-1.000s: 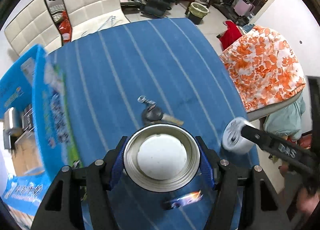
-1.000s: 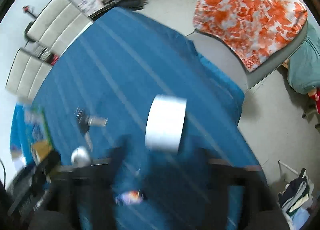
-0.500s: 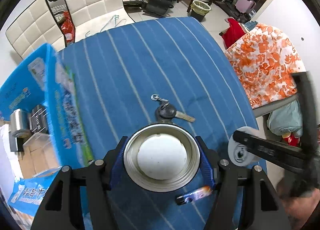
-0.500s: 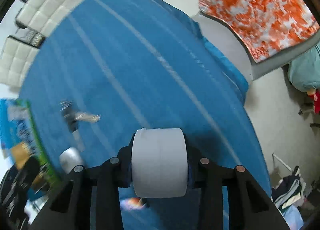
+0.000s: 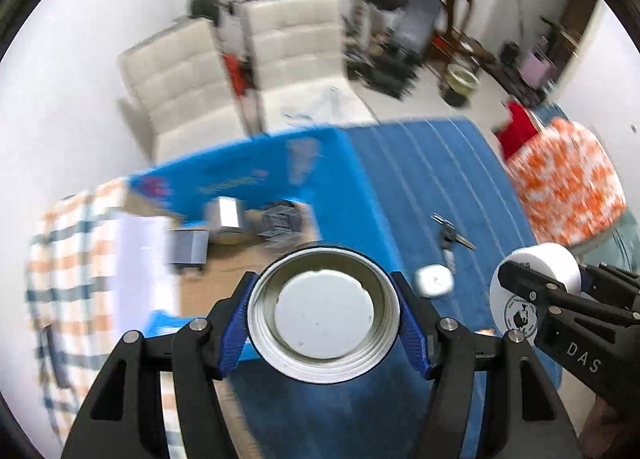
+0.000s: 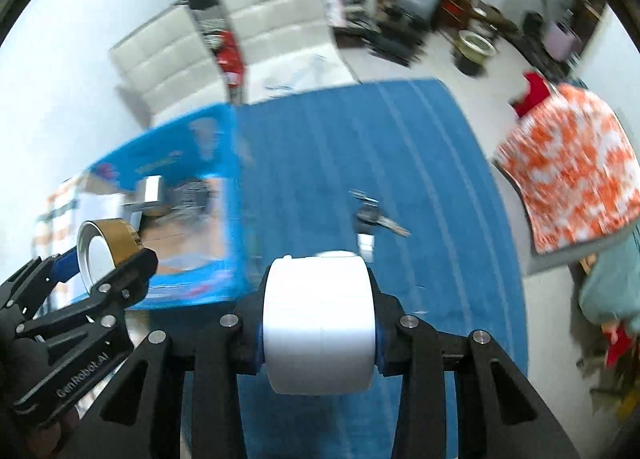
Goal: Organize rigid objects
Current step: 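Carry the cream jar and metal jar over into the blue box with both tools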
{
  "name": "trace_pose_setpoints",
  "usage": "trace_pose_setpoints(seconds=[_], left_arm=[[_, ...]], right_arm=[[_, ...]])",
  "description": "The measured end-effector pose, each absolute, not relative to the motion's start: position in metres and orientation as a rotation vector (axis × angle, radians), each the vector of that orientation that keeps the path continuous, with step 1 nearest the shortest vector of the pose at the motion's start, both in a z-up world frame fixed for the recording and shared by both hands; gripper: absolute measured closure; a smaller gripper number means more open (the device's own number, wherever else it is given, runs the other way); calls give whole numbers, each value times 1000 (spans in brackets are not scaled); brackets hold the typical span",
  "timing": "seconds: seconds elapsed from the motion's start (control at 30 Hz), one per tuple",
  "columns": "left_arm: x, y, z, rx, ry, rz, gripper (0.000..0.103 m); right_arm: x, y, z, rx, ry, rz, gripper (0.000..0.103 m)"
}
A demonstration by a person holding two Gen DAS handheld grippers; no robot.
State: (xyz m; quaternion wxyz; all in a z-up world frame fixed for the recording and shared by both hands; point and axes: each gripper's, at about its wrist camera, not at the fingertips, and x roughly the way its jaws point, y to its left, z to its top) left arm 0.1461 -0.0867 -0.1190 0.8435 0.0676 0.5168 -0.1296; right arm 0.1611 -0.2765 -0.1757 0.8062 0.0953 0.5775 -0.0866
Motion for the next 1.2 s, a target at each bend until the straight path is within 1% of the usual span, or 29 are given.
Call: trace_pose_setpoints(seconds=[0.23,0.37,0.5,0.6,0.67,0.73,0.93,1.07,1.2], left_arm=[[140,0,-59,60,982,-121,41],[132,23,-39,43,954,-91,41],[128,35,-32,50,936,-86,41],[134,42,-43,30,953,-96,41],[144,47,-63,-15,998,-131,41],[162,51,-100,-42,1093,-153,41],[206,57,-201,-68,1280,-162,41],[226,61,-243,-56,1357,-165,41],[241,68,-273,-66,1425,-169,41]], right_arm=[[170,-185,-129,133,1148,-40,62],[175,-152,-104,101,1115,5,62],[176,-126,-90,87,1117,38,62],[180,-115,-95,106,1130,69,62],[188,-111,-108,142,1141,105,62],[200,-109,-129,161,1170,129,62],[248,-102,-250,319,1362,178,62],[267,-94,-310,346,1416,181,62],[282,-89,-343,343,1430,191,61]])
